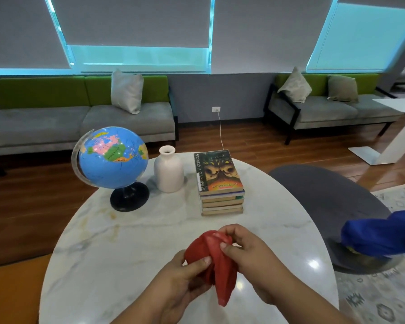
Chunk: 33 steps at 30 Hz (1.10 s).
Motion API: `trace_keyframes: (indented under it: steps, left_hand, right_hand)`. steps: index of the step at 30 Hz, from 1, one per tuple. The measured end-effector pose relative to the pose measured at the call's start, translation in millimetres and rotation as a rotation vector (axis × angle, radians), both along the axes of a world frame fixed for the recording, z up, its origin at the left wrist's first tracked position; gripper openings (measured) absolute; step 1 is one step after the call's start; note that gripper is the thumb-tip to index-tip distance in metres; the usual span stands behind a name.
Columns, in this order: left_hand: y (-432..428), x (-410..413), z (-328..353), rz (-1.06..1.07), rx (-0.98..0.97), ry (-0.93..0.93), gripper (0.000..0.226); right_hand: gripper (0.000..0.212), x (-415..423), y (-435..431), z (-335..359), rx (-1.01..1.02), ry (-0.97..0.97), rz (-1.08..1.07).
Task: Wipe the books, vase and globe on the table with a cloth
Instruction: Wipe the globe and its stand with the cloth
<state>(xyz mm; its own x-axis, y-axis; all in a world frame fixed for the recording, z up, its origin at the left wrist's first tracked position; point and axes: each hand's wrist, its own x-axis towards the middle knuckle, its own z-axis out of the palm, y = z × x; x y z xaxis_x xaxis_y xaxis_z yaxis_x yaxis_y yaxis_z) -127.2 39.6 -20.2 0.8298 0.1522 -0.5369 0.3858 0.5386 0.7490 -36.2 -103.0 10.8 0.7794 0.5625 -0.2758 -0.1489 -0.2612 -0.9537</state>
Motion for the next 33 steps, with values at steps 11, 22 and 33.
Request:
trace_keyframes:
  steps: [11,22,33]
  left_hand:
    - [-61,65,10,0.027,0.171,-0.034,0.043]
    - [-107,129,24,-0.053,0.425,0.134,0.047]
    - [-117,141,14,0.051,0.42,0.292,0.049]
  right_hand:
    - [0.054,61,-61,-13,-0.004,0.215,0.206]
    - [0.024,203,-145,0,0.023,-0.022,-0.146]
    - [0.028,342,-202,-97,-0.539,-0.245,-0.464]
